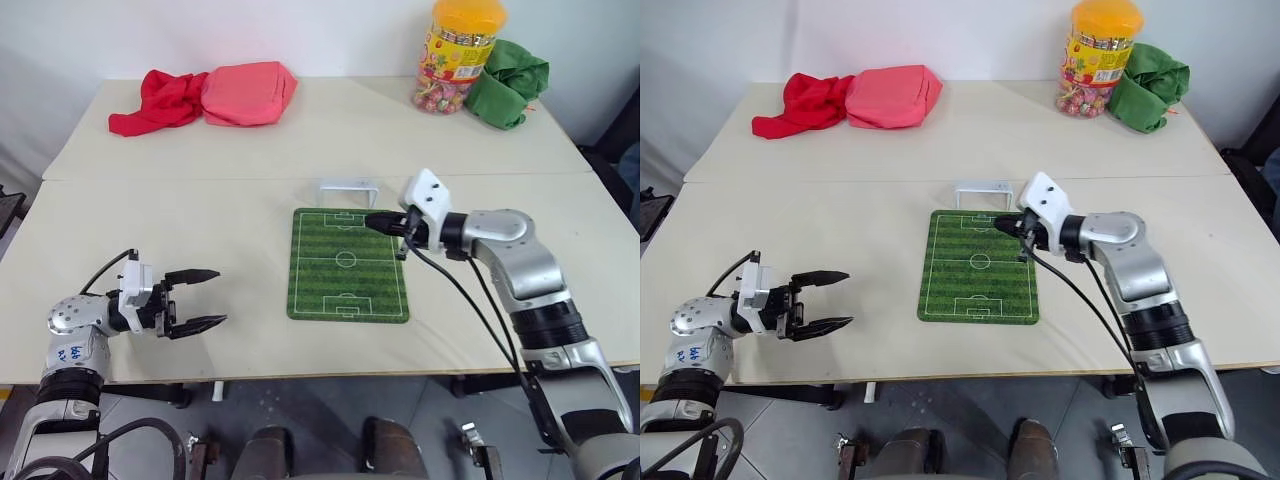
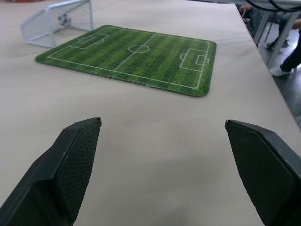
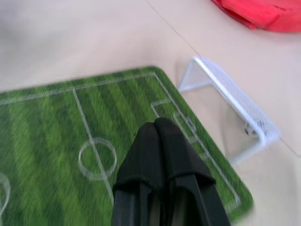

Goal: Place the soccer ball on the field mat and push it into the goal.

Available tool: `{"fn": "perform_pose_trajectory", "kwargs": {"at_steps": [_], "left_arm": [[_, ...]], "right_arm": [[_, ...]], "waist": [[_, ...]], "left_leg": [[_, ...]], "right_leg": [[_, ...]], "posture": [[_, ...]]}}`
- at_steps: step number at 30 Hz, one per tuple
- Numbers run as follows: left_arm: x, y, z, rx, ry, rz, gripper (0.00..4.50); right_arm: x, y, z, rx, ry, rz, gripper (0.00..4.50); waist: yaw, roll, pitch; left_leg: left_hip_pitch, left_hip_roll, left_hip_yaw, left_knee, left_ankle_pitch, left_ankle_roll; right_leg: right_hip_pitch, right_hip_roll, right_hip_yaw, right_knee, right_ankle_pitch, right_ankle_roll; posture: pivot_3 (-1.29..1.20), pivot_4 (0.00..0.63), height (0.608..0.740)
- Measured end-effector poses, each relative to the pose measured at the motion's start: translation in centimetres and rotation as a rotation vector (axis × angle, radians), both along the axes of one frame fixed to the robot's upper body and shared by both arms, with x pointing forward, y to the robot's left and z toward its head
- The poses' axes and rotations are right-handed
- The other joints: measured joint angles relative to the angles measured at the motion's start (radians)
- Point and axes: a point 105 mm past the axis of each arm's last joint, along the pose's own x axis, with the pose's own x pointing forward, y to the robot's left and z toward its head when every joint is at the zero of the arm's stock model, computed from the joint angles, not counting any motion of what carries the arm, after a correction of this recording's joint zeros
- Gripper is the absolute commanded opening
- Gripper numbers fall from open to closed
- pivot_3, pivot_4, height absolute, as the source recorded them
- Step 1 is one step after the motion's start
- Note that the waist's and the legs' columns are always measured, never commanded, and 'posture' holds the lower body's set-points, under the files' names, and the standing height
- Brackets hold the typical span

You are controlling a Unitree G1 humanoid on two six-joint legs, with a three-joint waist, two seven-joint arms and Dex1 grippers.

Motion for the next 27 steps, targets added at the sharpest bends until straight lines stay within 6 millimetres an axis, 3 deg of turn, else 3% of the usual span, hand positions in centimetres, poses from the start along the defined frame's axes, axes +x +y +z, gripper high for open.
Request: {"fn": "perform_pose_trajectory", "kwargs": {"at_steps": [3, 6, 11, 17, 21, 27], "left_arm": [[1.2, 0.0, 0.8, -0.032, -0.022, 0.061, 4.5], [2.1, 0.8, 1.4, -0.053, -0.039, 0.144, 4.5], [3.6, 2.1, 2.6, -0.079, -0.077, 0.284, 4.5], [3.1, 4.2, 2.3, -0.104, -0.029, 0.367, 4.5], [1.3, 6.6, 1.3, -0.082, 0.026, 0.413, 4.5], [1.1, 7.1, 1.9, -0.09, 0.013, 0.415, 4.5]], "right_arm": [[-0.8, -3.0, -0.9, -0.032, 0.042, -0.029, 0.03], [-1.5, -5.9, -1.8, -0.042, 0.079, -0.046, 0.6], [-1.5, -9.8, -1.7, 0.015, 0.036, -0.064, 2.33], [-2.6, -13.7, -3.0, 0.006, 0.07, -0.078, 4.4], [-3.9, -16.9, -4.3, 0.028, 0.12, -0.141, 4.47], [-4.7, -17.6, -4.3, 0.068, 0.116, -0.144, 4.47]], "waist": [[-0.001, 0.0, 0.0], [-0.006, 0.0, 0.0], [-0.008, -0.001, 0.001], [-0.007, -0.001, 0.001], [-0.007, -0.001, 0.001], [-0.002, -0.001, 0.001]], "left_leg": [[0.0, 0.0, 0.0, 0.0, 0.0, 0.0], [0.0, 0.0, 0.001, -0.001, 0.0, 0.0], [0.002, 0.001, 0.002, -0.001, 0.0, 0.0], [0.002, 0.001, 0.003, -0.001, 0.0, 0.0], [0.002, 0.001, 0.003, -0.002, 0.0, 0.0], [0.002, 0.001, 0.002, 0.001, 0.0, 0.0]], "right_leg": [[0.0, 0.0, 0.0, 0.0, 0.0, 0.0], [0.0, 0.0, 0.0, 0.0, 0.0, 0.0], [0.0, 0.0, 0.001, 0.0, 0.0, 0.0], [0.0, 0.0, 0.001, -0.001, 0.0, 0.0], [0.0, 0.0, 0.001, -0.001, 0.0, 0.0], [0.002, 0.0, 0.001, 0.0, 0.0, 0.0]], "posture": [[0.0, 0.15, 0.74], [0.0, 0.15, 0.74], [0.0, 0.15, 0.74], [0.0, 0.15, 0.74], [0.0, 0.15, 0.74], [0.0, 0.15, 0.74]]}}
